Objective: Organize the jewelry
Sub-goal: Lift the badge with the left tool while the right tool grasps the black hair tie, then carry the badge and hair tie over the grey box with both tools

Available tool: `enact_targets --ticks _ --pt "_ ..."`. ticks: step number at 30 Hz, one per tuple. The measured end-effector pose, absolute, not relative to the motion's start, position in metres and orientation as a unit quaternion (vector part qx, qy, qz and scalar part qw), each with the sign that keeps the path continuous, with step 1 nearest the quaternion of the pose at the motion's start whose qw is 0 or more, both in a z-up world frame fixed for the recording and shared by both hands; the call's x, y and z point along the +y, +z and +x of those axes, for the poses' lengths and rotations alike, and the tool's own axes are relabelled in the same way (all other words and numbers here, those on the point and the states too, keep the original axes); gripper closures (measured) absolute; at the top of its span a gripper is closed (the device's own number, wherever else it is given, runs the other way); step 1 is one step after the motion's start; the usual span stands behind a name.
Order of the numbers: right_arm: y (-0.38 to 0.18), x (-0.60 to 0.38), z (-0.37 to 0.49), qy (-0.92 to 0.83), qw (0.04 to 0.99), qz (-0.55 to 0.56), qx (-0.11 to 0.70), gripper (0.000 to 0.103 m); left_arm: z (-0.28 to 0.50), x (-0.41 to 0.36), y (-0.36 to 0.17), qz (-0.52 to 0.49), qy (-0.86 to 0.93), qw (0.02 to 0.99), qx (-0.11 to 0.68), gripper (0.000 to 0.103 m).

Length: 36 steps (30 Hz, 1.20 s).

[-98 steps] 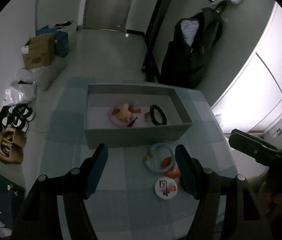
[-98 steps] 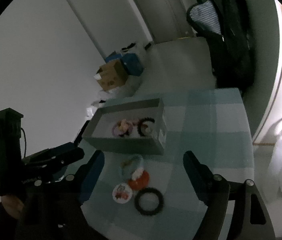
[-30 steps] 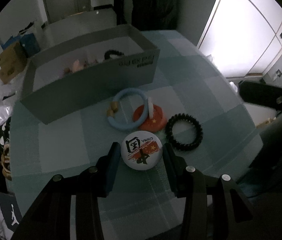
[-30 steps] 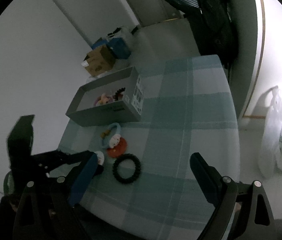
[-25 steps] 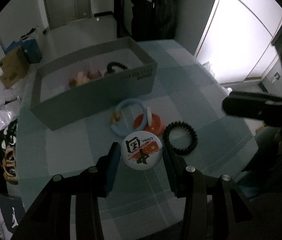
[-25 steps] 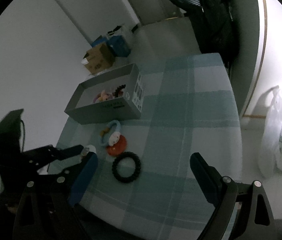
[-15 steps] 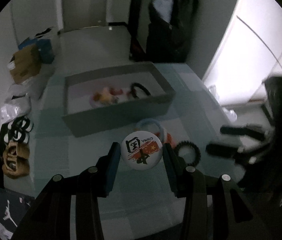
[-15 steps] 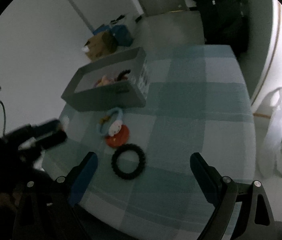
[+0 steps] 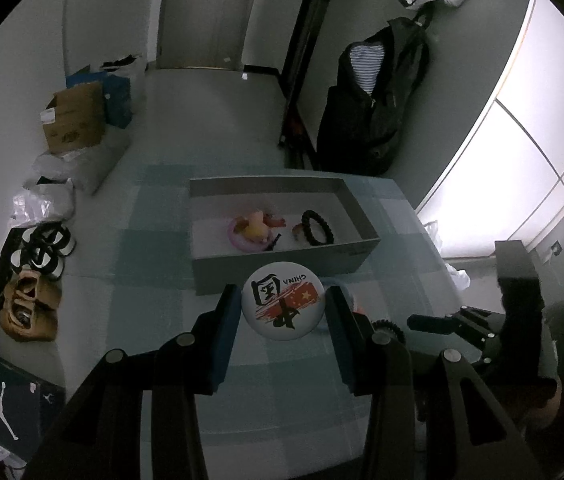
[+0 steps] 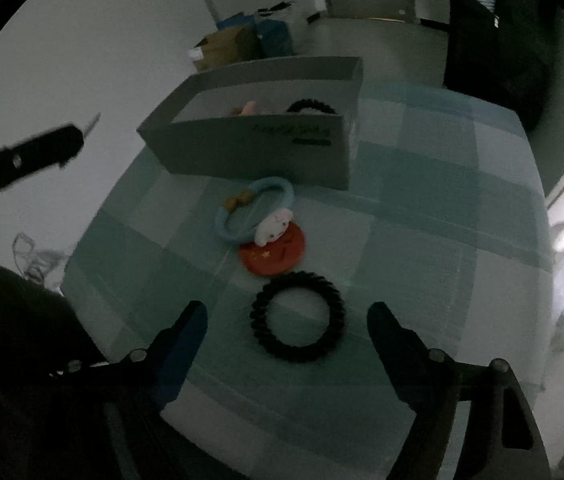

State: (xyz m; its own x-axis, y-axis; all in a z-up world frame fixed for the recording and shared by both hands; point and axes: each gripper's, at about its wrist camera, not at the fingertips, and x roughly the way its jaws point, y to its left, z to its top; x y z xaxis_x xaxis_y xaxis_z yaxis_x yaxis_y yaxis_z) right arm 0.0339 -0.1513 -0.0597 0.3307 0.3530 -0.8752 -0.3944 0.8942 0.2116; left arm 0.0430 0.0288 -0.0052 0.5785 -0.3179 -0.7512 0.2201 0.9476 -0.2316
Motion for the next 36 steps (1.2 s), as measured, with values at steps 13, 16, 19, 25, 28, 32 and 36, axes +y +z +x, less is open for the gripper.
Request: enact_targets --ticks 13,16,19,25,28,32,36 --pt "-0.067 -0.128 0.026 0.212 0.819 -0.124 0.518 0.051 0.044 0.037 -0.003 -0.071 -0.151 0.888 0.429 0.065" --pt "-0.067 -0.127 0.026 0.216 0.817 -0.119 0.521 0.056 0.045 0.037 -0.004 -0.074 -0.151 0.886 0.432 0.065" --pt "-0.067 -0.127 0.025 0.213 0.818 -0.13 0.518 0.059 0.045 0.036 -0.004 -0.072 -0.149 0.885 0.434 0.065" --pt "-0.064 -0.131 0.025 0.216 0.818 -0.113 0.521 0.062 0.046 0.037 -0.006 -0.074 -0.148 0.885 0.436 0.065" --pt "-0.061 -0.136 0.027 0.217 0.819 -0.093 0.523 0.063 0.046 0.037 -0.007 -0.074 -0.147 0.884 0.438 0.065" --pt "-0.054 -0.15 0.033 0.22 0.82 -0.056 0.525 0.065 0.047 0.037 -0.007 -0.075 -0.145 0.884 0.438 0.065" --pt "-0.045 -0.167 0.042 0.232 0.818 0.027 0.525 0.066 0.051 0.039 -0.003 -0.082 -0.142 0.885 0.435 0.065"
